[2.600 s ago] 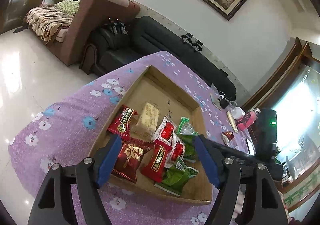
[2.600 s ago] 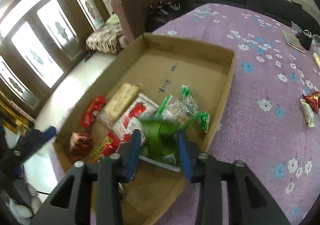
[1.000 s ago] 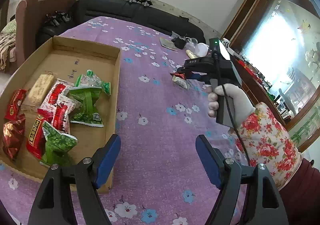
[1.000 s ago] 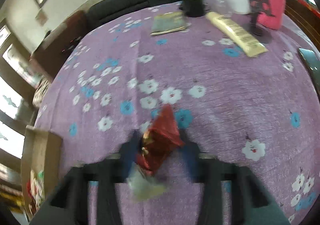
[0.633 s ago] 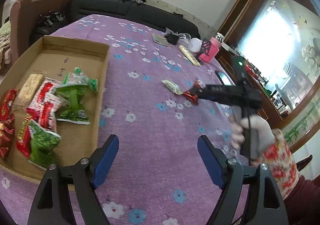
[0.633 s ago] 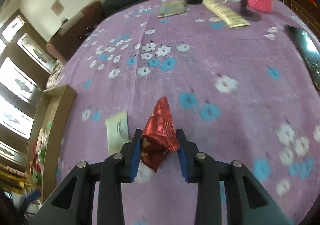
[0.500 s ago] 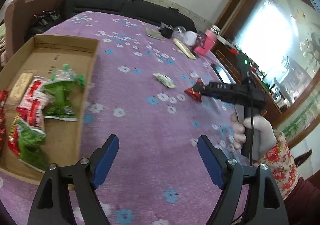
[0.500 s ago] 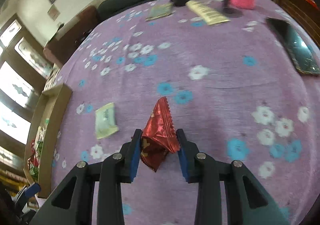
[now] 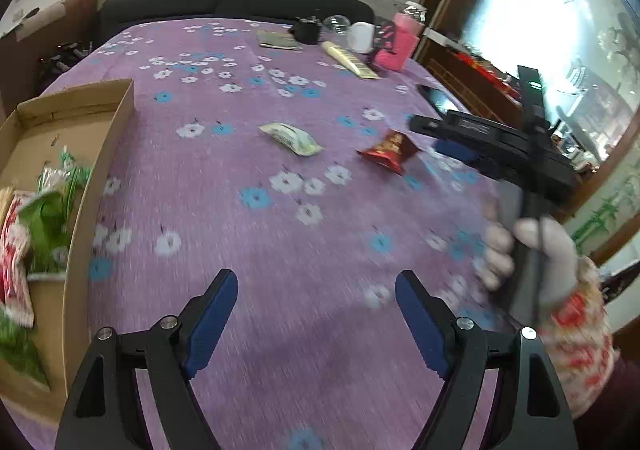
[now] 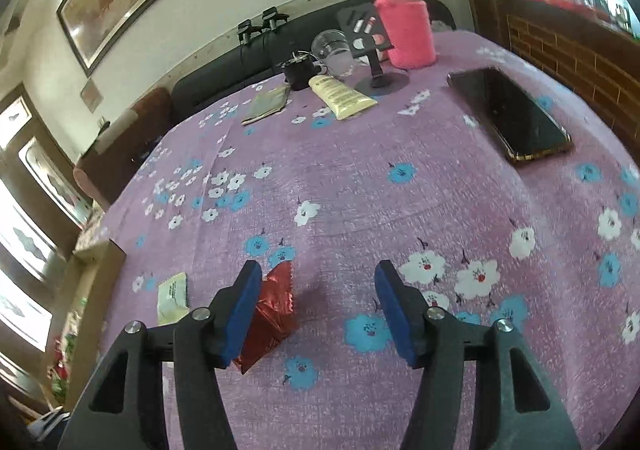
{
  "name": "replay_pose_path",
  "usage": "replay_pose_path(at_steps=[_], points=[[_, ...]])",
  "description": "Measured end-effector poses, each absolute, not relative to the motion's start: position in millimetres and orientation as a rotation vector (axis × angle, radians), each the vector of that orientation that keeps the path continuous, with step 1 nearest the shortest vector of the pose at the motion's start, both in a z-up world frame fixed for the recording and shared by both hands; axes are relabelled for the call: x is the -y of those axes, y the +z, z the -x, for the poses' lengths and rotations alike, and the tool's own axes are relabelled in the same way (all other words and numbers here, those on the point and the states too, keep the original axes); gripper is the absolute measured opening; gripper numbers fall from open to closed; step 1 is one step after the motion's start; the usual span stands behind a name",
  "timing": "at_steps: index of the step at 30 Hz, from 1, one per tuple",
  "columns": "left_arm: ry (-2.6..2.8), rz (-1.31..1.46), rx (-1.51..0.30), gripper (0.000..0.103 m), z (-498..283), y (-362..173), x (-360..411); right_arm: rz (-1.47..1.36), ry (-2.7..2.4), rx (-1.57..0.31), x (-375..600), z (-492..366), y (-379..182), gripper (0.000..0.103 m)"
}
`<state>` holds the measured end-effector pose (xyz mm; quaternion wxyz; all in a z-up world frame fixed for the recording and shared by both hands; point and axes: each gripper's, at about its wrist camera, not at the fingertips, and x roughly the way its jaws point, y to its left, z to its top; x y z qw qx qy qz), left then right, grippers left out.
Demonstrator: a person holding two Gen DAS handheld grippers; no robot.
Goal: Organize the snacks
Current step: 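Grasp the white candy wrapper with left tool while right tool holds red foil candy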
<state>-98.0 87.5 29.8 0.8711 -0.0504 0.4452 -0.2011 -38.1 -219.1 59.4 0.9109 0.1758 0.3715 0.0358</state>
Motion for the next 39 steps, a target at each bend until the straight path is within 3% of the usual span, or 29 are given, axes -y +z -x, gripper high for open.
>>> replay_pose_path(at_steps=[10, 16, 27, 28, 31, 36, 39], points=[[-0.332, 0.159, -0.959, 0.086, 60, 11, -95, -0.354, 0.109, -0.757, 213, 46, 63, 0.058], [-0.353, 0.219, -0.948, 0.102, 60, 10, -93, -0.346, 0.129, -0.758, 208, 47, 65, 0.059], [-0.348, 0.081, -1.008, 0.102, 60, 9, -77, -0.358, 0.118, -0.749, 212, 48, 68, 0.059], [-0.353, 0.091, -1.018, 0.101, 60, 10, -77, -0.360, 0.119, -0.745, 213, 48, 69, 0.059], [-0.442, 0.225, -1.040, 0.071, 46, 19, -84, -0.377, 0.118, -0.733, 218, 49, 72, 0.059], [-0.449, 0.193, -0.959, 0.062, 17, 41, -67, -0.406, 0.104, -0.733, 226, 47, 73, 0.059], [-0.430, 0.179, -0.962, 0.062, -7, 38, -53, -0.422, 0.098, -0.731, 231, 47, 73, 0.059]])
